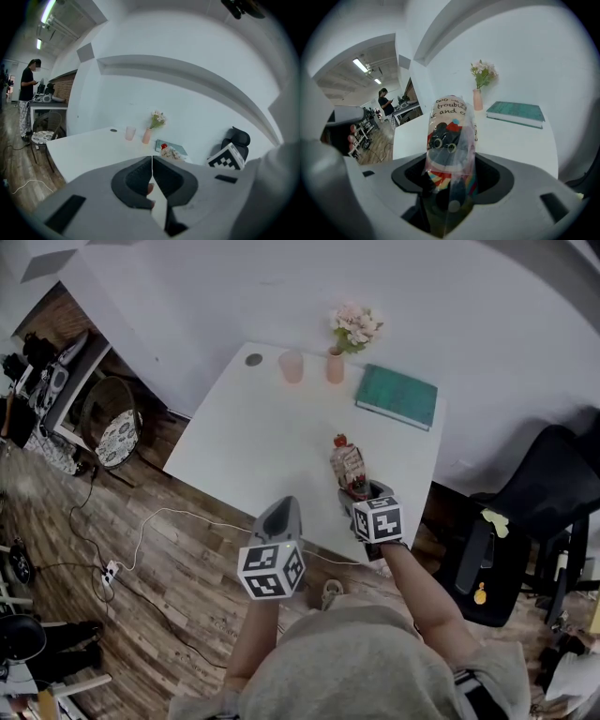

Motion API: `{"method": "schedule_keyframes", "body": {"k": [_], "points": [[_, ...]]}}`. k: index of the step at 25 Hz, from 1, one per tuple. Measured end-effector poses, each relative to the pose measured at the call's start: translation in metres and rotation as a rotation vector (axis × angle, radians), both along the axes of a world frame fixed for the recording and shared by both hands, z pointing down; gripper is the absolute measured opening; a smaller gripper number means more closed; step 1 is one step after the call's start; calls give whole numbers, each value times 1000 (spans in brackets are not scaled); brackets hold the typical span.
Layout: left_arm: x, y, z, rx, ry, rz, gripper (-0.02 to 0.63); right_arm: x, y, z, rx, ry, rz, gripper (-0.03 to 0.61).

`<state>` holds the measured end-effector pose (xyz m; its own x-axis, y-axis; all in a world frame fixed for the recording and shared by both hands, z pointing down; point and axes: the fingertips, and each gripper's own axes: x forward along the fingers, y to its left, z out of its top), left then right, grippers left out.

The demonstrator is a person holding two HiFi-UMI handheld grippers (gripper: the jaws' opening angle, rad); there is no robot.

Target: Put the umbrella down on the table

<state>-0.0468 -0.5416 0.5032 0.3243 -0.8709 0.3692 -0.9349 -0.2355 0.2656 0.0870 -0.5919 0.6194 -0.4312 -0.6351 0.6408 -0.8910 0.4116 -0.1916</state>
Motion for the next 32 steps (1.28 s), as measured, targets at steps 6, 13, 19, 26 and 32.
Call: {"method": "schedule_keyframes", "body": {"k": [6, 13, 19, 26, 32], "points": [[-3, -2, 2, -6, 2, -2, 9, 0, -9, 29, -75, 46, 2, 270], [-3, -6, 8, -20, 1, -10, 9, 6, -19, 54, -140, 97, 13, 270], [1, -5, 9, -28, -2, -9, 9, 10, -21, 66, -184, 130, 17, 270], [7, -2, 10, -27, 4, -4, 9, 12, -22, 75, -226, 120, 19, 273], [8, 4, 6, -21, 6, 2, 9, 10, -22, 76, -230, 139, 5, 275]]}}
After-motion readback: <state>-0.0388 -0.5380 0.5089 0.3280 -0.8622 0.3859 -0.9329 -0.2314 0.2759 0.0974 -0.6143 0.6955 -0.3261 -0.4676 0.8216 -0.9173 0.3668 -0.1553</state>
